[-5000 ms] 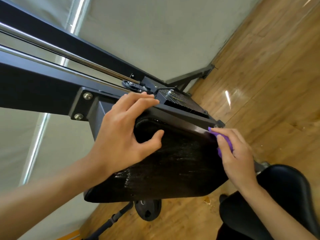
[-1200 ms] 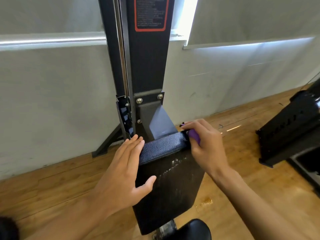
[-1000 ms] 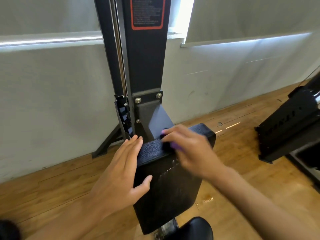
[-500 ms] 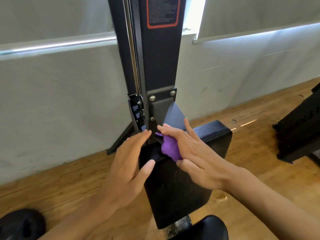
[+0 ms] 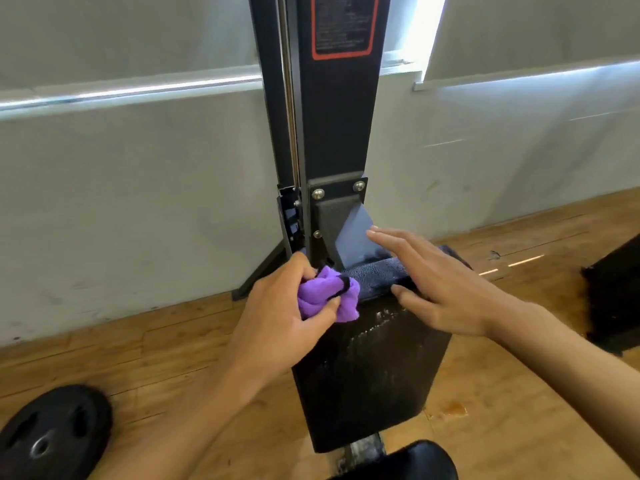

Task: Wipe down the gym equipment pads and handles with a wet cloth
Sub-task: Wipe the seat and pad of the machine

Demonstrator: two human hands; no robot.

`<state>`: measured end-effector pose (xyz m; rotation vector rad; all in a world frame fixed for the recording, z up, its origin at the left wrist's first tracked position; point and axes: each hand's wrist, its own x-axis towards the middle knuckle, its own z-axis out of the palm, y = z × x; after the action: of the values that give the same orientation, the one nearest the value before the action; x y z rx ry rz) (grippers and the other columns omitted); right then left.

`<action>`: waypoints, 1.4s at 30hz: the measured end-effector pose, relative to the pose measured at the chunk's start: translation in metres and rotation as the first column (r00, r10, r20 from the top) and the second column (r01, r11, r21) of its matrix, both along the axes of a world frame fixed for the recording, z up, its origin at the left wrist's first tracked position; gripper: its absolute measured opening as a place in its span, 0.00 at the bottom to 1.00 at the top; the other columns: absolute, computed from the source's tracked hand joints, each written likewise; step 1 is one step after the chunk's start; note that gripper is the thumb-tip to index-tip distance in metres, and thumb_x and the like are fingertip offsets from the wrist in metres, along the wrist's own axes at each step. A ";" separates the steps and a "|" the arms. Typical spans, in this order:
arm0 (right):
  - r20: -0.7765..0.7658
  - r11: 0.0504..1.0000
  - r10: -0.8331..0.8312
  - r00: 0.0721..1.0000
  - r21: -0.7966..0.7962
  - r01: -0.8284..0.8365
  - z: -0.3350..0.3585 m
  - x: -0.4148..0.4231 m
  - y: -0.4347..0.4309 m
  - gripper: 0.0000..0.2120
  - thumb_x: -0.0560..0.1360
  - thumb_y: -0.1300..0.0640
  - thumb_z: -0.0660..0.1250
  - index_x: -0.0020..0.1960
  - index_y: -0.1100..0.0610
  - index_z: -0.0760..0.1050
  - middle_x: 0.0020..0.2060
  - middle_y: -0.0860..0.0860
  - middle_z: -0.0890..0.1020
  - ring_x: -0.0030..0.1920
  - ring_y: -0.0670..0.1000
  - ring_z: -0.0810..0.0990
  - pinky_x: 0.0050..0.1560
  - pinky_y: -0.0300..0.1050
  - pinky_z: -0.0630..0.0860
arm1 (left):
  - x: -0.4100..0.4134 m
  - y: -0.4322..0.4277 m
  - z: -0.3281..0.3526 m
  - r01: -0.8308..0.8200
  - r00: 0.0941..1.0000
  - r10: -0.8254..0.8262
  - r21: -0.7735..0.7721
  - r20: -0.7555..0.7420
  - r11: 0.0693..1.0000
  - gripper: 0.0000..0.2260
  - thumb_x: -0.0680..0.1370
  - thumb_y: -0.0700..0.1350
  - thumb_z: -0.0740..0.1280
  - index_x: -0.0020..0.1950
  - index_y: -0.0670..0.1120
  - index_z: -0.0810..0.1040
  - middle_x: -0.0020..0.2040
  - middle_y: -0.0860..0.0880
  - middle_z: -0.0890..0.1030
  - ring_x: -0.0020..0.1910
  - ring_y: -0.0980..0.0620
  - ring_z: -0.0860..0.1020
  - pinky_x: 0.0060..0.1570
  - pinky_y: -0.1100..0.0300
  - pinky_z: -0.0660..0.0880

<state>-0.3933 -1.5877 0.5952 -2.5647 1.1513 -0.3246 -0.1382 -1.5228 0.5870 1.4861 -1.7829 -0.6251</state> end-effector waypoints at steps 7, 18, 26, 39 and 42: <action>0.001 0.983 0.176 0.984 -0.061 -0.175 -0.003 0.032 -0.024 0.30 0.82 0.49 0.59 0.82 0.45 0.54 0.79 0.45 0.61 0.77 0.40 0.57 0.73 0.33 0.51 | -0.014 0.008 -0.004 -0.006 0.931 0.016 -0.028 0.364 1.000 0.25 0.80 0.62 0.55 0.74 0.56 0.74 0.70 0.54 0.74 0.67 0.56 0.72 0.67 0.59 0.68; -0.259 0.874 0.444 0.858 -0.088 -0.478 -0.002 0.055 -0.037 0.33 0.84 0.36 0.50 0.83 0.50 0.53 0.79 0.48 0.63 0.78 0.46 0.61 0.76 0.32 0.47 | -0.021 0.031 -0.051 -0.488 0.821 0.416 -0.101 -0.392 0.867 0.08 0.83 0.46 0.66 0.56 0.60 0.76 0.45 0.57 0.79 0.45 0.58 0.80 0.46 0.68 0.75; -0.141 0.927 0.346 0.928 -0.099 -0.361 -0.009 0.051 -0.033 0.38 0.81 0.33 0.52 0.83 0.53 0.51 0.76 0.50 0.68 0.74 0.48 0.67 0.74 0.41 0.65 | -0.022 0.020 -0.077 -0.409 0.895 0.332 -0.253 -0.298 0.877 0.19 0.83 0.51 0.63 0.70 0.43 0.79 0.65 0.53 0.82 0.66 0.64 0.77 0.64 0.67 0.75; -0.367 0.834 0.472 0.802 -0.111 -0.541 0.000 0.075 -0.035 0.35 0.82 0.34 0.54 0.83 0.50 0.55 0.77 0.52 0.68 0.75 0.52 0.68 0.79 0.57 0.58 | -0.033 0.029 -0.111 -0.504 0.654 0.351 -0.040 -0.670 0.863 0.21 0.82 0.54 0.64 0.73 0.48 0.74 0.61 0.55 0.84 0.62 0.57 0.82 0.65 0.61 0.76; -0.347 0.793 0.537 0.769 -0.104 -0.600 -0.002 0.073 -0.035 0.31 0.83 0.38 0.54 0.83 0.48 0.55 0.80 0.54 0.62 0.77 0.55 0.65 0.77 0.57 0.62 | -0.037 0.039 -0.127 -0.533 0.532 0.454 0.133 -0.715 0.835 0.32 0.82 0.63 0.59 0.66 0.35 0.79 0.36 0.55 0.81 0.39 0.54 0.82 0.54 0.45 0.80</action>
<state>-0.3204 -1.6228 0.5930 -3.0699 0.3554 0.1086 -0.1755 -1.4839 0.4600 1.3125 -0.7003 -0.6751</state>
